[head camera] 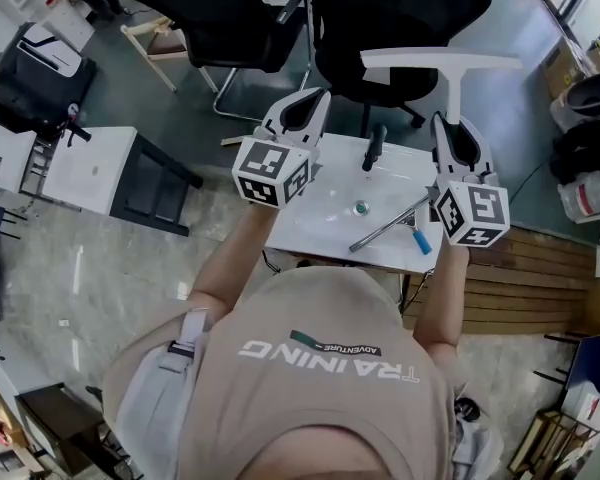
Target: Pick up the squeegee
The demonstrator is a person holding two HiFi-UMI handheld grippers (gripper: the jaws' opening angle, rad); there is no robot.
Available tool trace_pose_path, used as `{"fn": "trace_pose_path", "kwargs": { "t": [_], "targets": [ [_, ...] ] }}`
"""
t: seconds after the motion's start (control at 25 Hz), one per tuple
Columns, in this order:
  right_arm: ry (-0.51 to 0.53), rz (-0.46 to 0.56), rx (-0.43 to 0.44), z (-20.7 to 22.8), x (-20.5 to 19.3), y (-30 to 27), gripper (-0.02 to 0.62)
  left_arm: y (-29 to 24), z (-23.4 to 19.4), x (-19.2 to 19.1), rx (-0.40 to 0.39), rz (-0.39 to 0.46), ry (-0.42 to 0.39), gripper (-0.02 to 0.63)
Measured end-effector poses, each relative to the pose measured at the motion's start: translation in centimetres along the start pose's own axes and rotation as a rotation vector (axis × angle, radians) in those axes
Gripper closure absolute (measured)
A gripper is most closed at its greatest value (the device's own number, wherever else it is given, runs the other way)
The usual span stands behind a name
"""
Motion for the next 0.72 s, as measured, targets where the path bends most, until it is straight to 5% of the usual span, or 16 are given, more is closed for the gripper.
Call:
{"fn": "trace_pose_path", "kwargs": {
  "t": [0.72],
  "targets": [
    [-0.018,0.01,0.017,-0.04,-0.16,-0.84,0.508,-0.29,0.3,0.31,0.006,0.007,-0.008,0.595]
  ]
}}
Point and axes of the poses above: the fingertips, and each gripper's own axes: y backward along the fingers, z to its right, x out of its top, the point moved 9 cm from there along y, backward along the fingers, and after that the axes turned 2 degrees about x, right-handed, at the moved point
